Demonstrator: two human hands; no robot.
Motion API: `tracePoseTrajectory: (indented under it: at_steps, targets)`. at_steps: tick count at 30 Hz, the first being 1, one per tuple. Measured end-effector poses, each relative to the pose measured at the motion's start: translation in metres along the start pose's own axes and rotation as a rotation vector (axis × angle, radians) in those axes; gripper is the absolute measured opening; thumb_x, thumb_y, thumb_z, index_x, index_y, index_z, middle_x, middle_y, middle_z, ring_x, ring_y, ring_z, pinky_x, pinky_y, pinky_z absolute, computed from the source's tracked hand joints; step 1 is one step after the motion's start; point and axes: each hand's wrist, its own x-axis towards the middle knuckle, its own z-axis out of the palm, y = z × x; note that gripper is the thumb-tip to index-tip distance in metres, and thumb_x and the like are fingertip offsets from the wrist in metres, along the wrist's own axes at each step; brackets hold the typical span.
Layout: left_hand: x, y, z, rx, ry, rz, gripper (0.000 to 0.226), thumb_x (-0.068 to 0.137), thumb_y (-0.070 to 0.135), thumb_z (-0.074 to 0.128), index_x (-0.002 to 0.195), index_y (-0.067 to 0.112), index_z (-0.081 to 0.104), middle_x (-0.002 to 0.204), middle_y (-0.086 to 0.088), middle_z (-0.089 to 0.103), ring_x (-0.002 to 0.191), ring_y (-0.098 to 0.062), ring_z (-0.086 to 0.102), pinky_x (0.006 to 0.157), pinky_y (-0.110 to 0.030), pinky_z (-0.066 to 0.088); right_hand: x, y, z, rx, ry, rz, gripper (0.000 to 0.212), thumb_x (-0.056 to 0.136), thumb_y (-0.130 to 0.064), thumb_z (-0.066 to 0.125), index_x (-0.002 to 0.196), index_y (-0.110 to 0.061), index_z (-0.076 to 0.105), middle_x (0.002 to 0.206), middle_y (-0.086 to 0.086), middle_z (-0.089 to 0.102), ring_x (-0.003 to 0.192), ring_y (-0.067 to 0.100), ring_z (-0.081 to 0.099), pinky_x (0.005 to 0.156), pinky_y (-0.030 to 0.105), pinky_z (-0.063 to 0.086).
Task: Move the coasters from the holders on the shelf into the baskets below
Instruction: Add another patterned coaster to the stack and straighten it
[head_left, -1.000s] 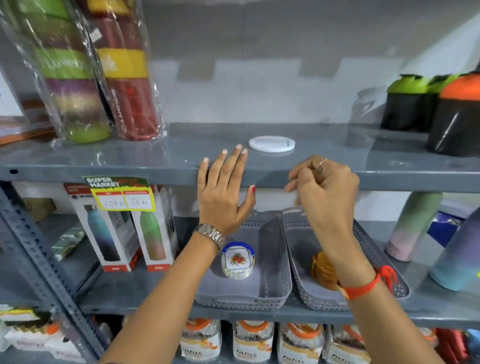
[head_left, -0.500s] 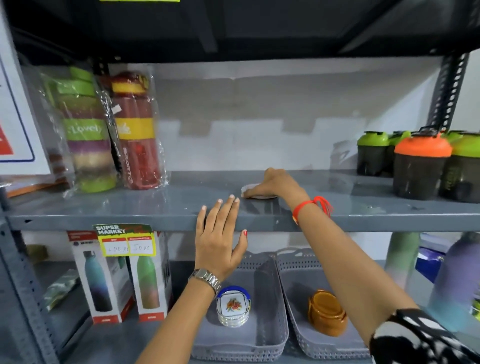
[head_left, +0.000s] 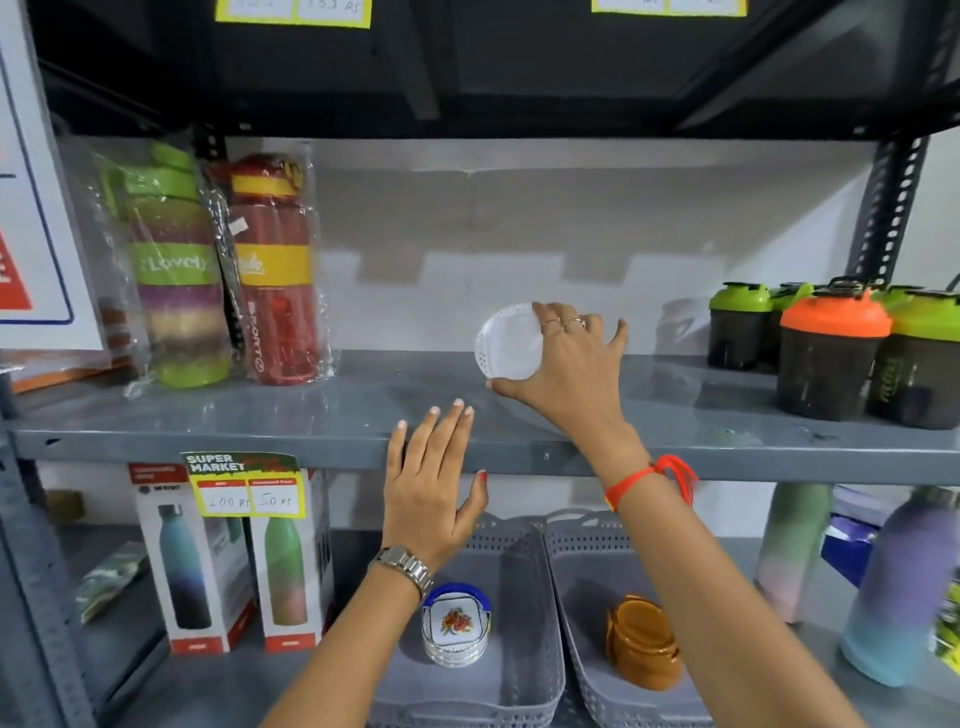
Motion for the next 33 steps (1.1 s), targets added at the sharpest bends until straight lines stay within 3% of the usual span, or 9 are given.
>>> tracePoseTrajectory:
  at_steps: [5,8,10,14,20,23,25,29,33]
  targets:
    - [0.001,0.001,0.001,-0.032,0.022,-0.019,0.056,0.084,0.035,0.040,0.136,0.013,0.037,0.137,-0.005,0.048,0.128,-0.020,0.038,0.114,-0.040,0.012,-0.026,-0.002,-0.022,0.333,0.372,-0.087,0.103,0.058,-0.063,0.071,0.137,-0.004,0.046,0.138,0.009,0.054,0.124,0.029,0.050,0.113,0.060,0.016]
    - [0.001,0.001,0.001,-0.039,0.030,-0.014,0.057,0.084,0.035,0.041,0.136,0.013,0.038,0.138,-0.004,0.047,0.129,-0.020,0.038,0.115,-0.040,0.012,-0.041,-0.005,-0.036,0.527,0.496,-0.128,0.099,0.065,-0.055,0.070,0.138,0.007,0.042,0.141,0.017,0.049,0.130,0.022,0.039,0.118,0.047,0.013]
    - [0.001,0.001,0.000,-0.031,0.030,-0.007,0.058,0.082,0.034,0.042,0.136,0.012,0.038,0.137,-0.004,0.048,0.128,-0.020,0.038,0.115,-0.039,0.011,-0.047,-0.008,-0.048,0.560,0.550,-0.149,0.097,0.067,-0.048,0.075,0.136,0.011,0.042,0.141,0.020,0.048,0.132,0.021,0.037,0.118,0.045,0.014]
    - [0.001,0.002,0.000,-0.011,0.029,0.004,0.059,0.081,0.034,0.042,0.135,0.011,0.037,0.136,-0.006,0.049,0.128,-0.020,0.038,0.116,-0.037,0.007,-0.055,-0.012,-0.064,0.597,0.623,-0.204,0.092,0.067,-0.039,0.081,0.133,0.014,0.045,0.139,0.022,0.044,0.132,0.027,0.038,0.107,0.062,0.034]
    - [0.001,0.001,0.001,-0.014,0.036,-0.001,0.057,0.082,0.035,0.041,0.134,0.011,0.038,0.134,-0.006,0.051,0.128,-0.020,0.037,0.116,-0.037,0.007,-0.056,-0.013,-0.067,0.623,0.659,-0.242,0.092,0.067,-0.038,0.084,0.132,0.015,0.046,0.134,0.015,0.037,0.128,0.030,0.041,0.100,0.061,0.041]
    - [0.001,0.001,0.000,-0.009,0.033,-0.003,0.057,0.082,0.035,0.041,0.134,0.011,0.038,0.135,-0.006,0.050,0.128,-0.020,0.037,0.116,-0.037,0.007,-0.058,-0.016,-0.064,0.650,0.622,-0.199,0.091,0.066,-0.039,0.082,0.133,0.011,0.046,0.135,0.017,0.043,0.129,0.027,0.042,0.106,0.054,0.040]
    - [0.001,0.002,0.000,-0.007,0.028,-0.004,0.058,0.081,0.036,0.041,0.134,0.012,0.038,0.137,-0.003,0.045,0.128,-0.020,0.036,0.116,-0.037,0.007,-0.060,-0.019,-0.063,0.798,0.535,-0.105,0.088,0.064,-0.041,0.080,0.134,0.002,0.049,0.136,0.012,0.046,0.129,0.016,0.042,0.112,0.032,0.038]
    - [0.002,0.001,0.000,-0.001,0.019,-0.008,0.060,0.080,0.036,0.040,0.136,0.013,0.036,0.140,0.000,0.039,0.129,-0.019,0.035,0.115,-0.037,0.006,-0.061,-0.029,-0.072,1.594,0.182,0.205,0.065,0.061,-0.040,0.074,0.122,-0.023,0.060,0.123,-0.004,0.062,0.119,0.012,0.057,0.096,0.025,0.051]
    - [0.001,0.001,0.000,0.006,0.025,-0.004,0.059,0.081,0.036,0.040,0.135,0.014,0.036,0.139,0.001,0.038,0.129,-0.019,0.036,0.115,-0.038,0.009,-0.060,-0.028,-0.077,2.303,-0.153,0.533,0.056,0.073,-0.041,0.066,0.120,-0.012,0.063,0.126,0.010,0.066,0.120,0.029,0.060,0.106,0.038,0.045]
